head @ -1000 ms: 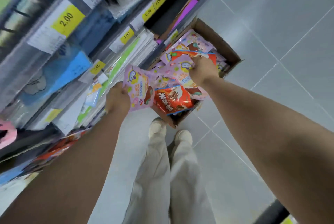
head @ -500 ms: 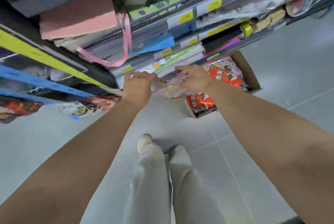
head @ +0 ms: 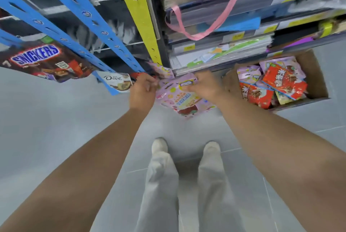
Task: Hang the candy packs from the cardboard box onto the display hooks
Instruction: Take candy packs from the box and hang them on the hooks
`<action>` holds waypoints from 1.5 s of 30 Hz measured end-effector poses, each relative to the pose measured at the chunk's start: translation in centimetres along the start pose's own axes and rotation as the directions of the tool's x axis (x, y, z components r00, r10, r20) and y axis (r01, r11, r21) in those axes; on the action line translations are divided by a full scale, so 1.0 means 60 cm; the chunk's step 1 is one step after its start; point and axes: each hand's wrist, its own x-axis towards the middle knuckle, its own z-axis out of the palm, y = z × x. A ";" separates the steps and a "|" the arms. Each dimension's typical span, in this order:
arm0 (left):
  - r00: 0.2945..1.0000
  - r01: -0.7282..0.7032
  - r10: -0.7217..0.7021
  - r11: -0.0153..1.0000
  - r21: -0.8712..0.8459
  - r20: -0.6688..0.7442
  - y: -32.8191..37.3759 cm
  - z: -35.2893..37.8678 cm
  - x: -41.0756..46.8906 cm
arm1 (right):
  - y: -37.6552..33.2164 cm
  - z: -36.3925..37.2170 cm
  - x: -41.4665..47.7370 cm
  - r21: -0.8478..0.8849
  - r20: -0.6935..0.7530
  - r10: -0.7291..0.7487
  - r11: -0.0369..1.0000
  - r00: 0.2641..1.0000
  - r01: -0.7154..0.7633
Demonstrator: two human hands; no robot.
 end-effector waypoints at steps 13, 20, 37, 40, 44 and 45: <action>0.975 0.222 -0.221 0.975 0.018 -0.036 -0.097 0.063 0.170 | 0.087 0.147 0.151 0.202 -0.269 0.152 0.974 0.951 -0.099; 0.976 0.136 -0.139 0.990 -0.032 -0.167 -0.098 0.145 0.264 | 0.128 0.167 0.263 0.277 -0.380 0.159 0.960 0.911 -0.052; 0.945 0.146 -0.177 0.981 -0.128 -0.276 -0.101 0.182 0.330 | 0.135 0.184 0.357 0.267 -0.391 0.101 0.964 0.915 0.008; 0.930 0.225 -0.269 0.955 -0.192 -0.251 -0.093 0.185 0.331 | 0.133 0.182 0.360 0.244 -0.392 0.089 0.970 0.916 0.010; 0.903 0.316 -0.380 0.904 -0.289 -0.202 -0.080 0.180 0.342 | 0.127 0.176 0.361 0.204 -0.382 0.078 0.979 0.921 0.002; 0.898 0.349 -0.405 0.894 -0.280 -0.174 -0.075 0.177 0.345 | 0.126 0.174 0.361 0.199 -0.383 0.077 0.980 0.921 0.001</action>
